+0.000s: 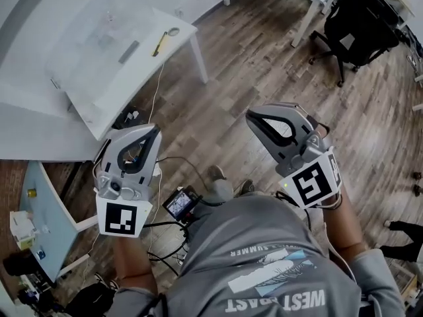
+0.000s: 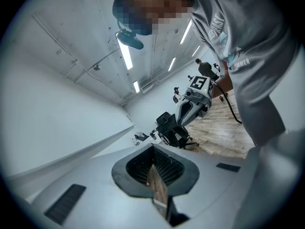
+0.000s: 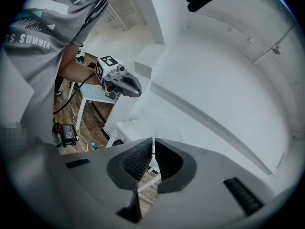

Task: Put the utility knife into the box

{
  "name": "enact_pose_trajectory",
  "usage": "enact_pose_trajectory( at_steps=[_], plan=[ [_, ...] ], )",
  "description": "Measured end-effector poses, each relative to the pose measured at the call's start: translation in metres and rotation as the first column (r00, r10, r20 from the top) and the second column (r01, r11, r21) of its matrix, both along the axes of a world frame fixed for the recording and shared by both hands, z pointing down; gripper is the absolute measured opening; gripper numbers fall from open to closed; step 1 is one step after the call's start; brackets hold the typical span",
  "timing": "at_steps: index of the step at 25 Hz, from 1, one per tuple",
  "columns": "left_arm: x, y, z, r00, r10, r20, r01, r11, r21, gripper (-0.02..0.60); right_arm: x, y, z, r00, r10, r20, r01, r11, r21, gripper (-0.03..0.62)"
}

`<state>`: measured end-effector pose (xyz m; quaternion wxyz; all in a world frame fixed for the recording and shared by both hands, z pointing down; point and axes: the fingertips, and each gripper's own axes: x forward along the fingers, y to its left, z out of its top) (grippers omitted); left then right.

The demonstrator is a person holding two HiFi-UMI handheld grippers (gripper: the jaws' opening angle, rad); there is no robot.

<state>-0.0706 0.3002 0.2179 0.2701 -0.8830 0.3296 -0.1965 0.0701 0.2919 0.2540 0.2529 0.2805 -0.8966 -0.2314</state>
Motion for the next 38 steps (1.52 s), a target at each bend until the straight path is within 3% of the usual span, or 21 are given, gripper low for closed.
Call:
enact_pose_trajectory(
  at_steps=[11,17,30,38],
  plan=[
    [-0.039,-0.088,0.004,0.998,0.052,-0.046,-0.051,0.999,0.013,0.011,-0.025,-0.066,0.011,0.995,0.093,-0.042,-0.094,0.995,-0.02,0.028],
    [-0.029,-0.128,0.012,0.998,0.053,-0.042,-0.053,0.999,-0.006,0.011,-0.018,-0.099,0.017,0.996,0.078,-0.034,-0.079,0.996,-0.034,0.028],
    [0.011,-0.215,0.022,0.997,-0.079,0.001,0.078,0.994,-0.074,0.011,0.012,-0.185,0.014,0.998,-0.063,-0.005,0.063,0.998,-0.007,0.028],
    [0.001,-0.273,0.03,0.997,-0.074,0.027,0.076,0.991,-0.106,0.011,0.011,-0.243,0.017,0.999,-0.033,0.004,0.033,0.999,-0.02,0.028]
  ],
)
